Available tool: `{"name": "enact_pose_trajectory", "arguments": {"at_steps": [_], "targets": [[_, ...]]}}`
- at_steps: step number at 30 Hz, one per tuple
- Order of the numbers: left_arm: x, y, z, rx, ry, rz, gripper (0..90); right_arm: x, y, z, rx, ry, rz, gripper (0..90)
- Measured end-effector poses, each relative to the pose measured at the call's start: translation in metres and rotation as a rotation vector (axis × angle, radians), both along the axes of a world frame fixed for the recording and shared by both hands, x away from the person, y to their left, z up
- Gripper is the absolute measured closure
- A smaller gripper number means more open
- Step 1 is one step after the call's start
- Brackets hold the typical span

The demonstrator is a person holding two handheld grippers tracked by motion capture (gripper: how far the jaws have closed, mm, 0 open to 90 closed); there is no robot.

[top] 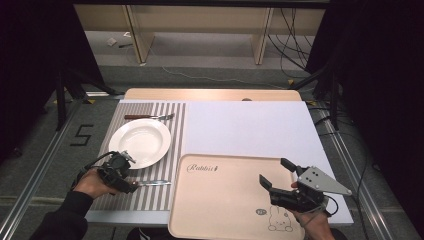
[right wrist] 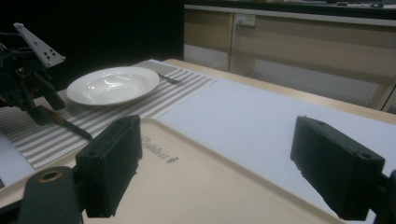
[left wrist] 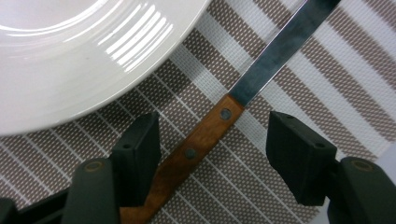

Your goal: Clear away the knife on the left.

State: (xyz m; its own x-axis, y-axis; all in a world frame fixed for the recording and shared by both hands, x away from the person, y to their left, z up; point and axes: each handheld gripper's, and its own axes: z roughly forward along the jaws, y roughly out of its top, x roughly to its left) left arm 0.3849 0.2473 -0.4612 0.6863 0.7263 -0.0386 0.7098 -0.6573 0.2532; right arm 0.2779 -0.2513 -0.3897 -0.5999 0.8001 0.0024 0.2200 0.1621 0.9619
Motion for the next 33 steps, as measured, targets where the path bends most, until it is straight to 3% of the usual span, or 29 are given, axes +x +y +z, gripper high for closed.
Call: {"name": "enact_pose_trajectory", "arguments": {"at_steps": [7, 11, 13, 14, 16, 19, 23, 26, 28, 33], "targets": [[0.008, 0.004, 0.0, 0.021, 0.057, 0.004, 49.2, 0.0, 0.0, -0.001, -0.001, 0.007, -0.004, 17.8], [0.009, -0.001, 0.001, 0.041, 0.066, -0.005, 53.9, 0.0, 0.001, 0.0, 0.002, 0.003, 0.0, 17.9], [0.009, -0.008, 0.001, 0.083, 0.062, -0.029, 56.0, 0.0, 0.001, -0.001, -0.003, 0.01, -0.001, 17.9], [0.009, -0.008, 0.001, 0.083, 0.062, -0.029, 58.0, 0.0, 0.001, -0.001, -0.001, 0.008, 0.0, 18.0], [0.008, -0.015, 0.002, 0.103, 0.071, -0.08, 66.3, 0.0, 0.001, -0.001, -0.001, 0.005, 0.0, 18.1], [0.007, -0.02, 0.002, 0.125, 0.08, -0.1, 75.3, 0.0, 0.001, -0.001, -0.003, 0.009, 0.0, 18.1], [0.008, -0.025, 0.002, 0.169, 0.082, -0.122, 76.7, 0.001, 0.001, -0.002, -0.003, 0.011, 0.001, 18.3], [0.007, -0.025, 0.003, 0.164, 0.082, -0.116, 77.1, 0.0, 0.001, -0.002, -0.005, 0.012, 0.001, 18.3], [0.007, -0.021, 0.002, 0.126, 0.098, -0.119, 77.1, 0.0, 0.001, -0.001, -0.001, 0.009, 0.0, 18.3], [0.007, -0.018, 0.003, 0.104, 0.098, -0.104, 77.1, 0.001, 0.001, -0.001, -0.003, 0.009, 0.003, 18.3]]}}
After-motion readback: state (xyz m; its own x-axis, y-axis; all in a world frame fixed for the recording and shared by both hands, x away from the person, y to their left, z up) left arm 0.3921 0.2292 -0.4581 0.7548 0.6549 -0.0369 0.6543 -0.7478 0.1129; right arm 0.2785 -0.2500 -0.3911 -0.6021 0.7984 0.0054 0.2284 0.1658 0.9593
